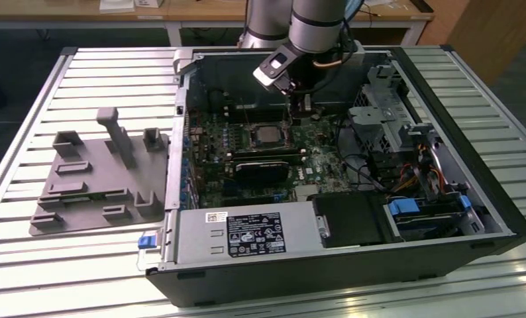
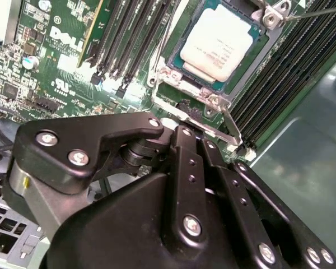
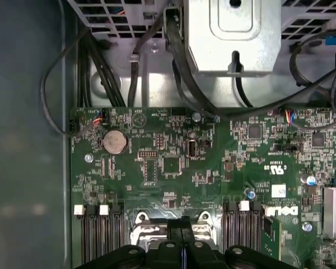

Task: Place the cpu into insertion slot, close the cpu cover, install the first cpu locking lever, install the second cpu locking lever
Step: 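Close the cpu cover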

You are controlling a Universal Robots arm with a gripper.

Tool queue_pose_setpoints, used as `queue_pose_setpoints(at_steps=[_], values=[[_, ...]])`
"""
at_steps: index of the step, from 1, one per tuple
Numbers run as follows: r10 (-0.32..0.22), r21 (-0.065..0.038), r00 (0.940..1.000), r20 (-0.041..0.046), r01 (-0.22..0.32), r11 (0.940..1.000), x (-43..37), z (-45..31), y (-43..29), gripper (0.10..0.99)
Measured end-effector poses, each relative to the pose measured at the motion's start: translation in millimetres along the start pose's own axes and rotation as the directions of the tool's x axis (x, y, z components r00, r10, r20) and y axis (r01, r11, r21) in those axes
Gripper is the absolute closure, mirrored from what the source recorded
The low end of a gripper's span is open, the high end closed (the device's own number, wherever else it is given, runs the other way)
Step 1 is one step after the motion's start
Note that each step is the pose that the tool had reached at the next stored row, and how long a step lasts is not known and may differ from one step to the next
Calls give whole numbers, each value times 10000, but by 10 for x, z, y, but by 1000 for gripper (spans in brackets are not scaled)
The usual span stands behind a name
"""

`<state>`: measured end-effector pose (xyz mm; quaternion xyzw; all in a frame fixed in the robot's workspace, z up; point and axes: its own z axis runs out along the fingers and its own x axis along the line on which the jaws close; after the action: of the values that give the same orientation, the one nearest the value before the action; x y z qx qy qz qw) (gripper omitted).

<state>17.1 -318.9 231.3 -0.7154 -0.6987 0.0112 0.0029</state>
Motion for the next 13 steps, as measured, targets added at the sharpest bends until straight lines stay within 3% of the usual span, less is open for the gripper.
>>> queue_pose_setpoints(at_steps=[9,13], values=[[1,-78,10000,-5,-1,10000,-2,1,-74,984],[1,-183,10000,-7,-1,9998,-3,7,-148,984]])
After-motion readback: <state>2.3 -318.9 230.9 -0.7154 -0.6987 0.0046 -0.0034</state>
